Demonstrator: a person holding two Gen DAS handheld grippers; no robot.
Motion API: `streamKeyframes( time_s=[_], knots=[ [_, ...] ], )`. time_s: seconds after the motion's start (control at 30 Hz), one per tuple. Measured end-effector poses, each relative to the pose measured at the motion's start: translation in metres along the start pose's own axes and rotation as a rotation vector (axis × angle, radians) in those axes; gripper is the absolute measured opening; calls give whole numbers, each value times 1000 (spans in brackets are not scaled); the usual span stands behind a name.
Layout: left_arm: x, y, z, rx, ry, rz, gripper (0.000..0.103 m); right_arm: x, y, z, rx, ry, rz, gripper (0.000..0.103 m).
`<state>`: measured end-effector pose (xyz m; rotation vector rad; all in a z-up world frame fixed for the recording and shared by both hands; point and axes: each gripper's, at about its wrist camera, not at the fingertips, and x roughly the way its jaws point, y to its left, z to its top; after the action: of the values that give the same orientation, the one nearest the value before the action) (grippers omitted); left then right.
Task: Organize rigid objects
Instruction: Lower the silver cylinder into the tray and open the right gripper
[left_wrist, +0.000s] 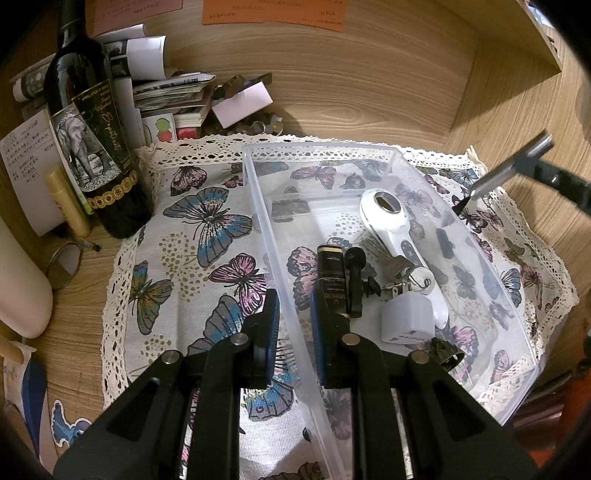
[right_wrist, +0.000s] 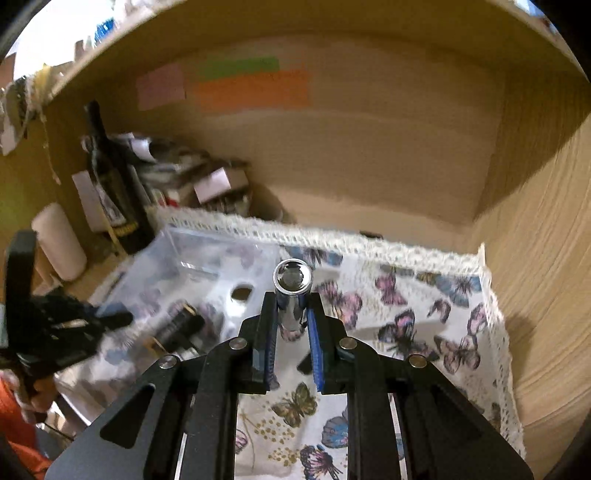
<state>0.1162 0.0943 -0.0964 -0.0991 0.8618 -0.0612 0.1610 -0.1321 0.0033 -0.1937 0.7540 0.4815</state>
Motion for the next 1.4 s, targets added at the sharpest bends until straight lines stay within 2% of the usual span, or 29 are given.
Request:
streamKeyframes(
  time_s=[0.27,0.4,0.5,0.7,0.93,1.1,1.27,1.33,1.4],
  knots=[
    [0,0,0,-1,0,0,17,-22,25,15,-31,-89,72,14],
    [1,1,0,-3,0,-1,17,-22,44,18,-72,-96,109,14],
    [0,0,0,-6,0,-2,17,-12,63,16,-123,-65,133,14],
    [0,0,0,-8,-1,-4,17,25,89,5,-213,26,118,14],
    [0,0,0,-10,-1,-7,17,67,92,-4,-267,126,42,14],
    [0,-1,0,-4,-1,-1,17,79,91,-10,-276,172,51,14],
    [0,-2,0,-2,-1,1,17,79,92,-14,-266,225,112,15],
    [0,-2,0,0,-1,3,17,76,92,-15,-257,238,138,18],
    [0,-2,-1,-2,-1,1,17,73,89,-15,-231,253,191,32]
  ],
)
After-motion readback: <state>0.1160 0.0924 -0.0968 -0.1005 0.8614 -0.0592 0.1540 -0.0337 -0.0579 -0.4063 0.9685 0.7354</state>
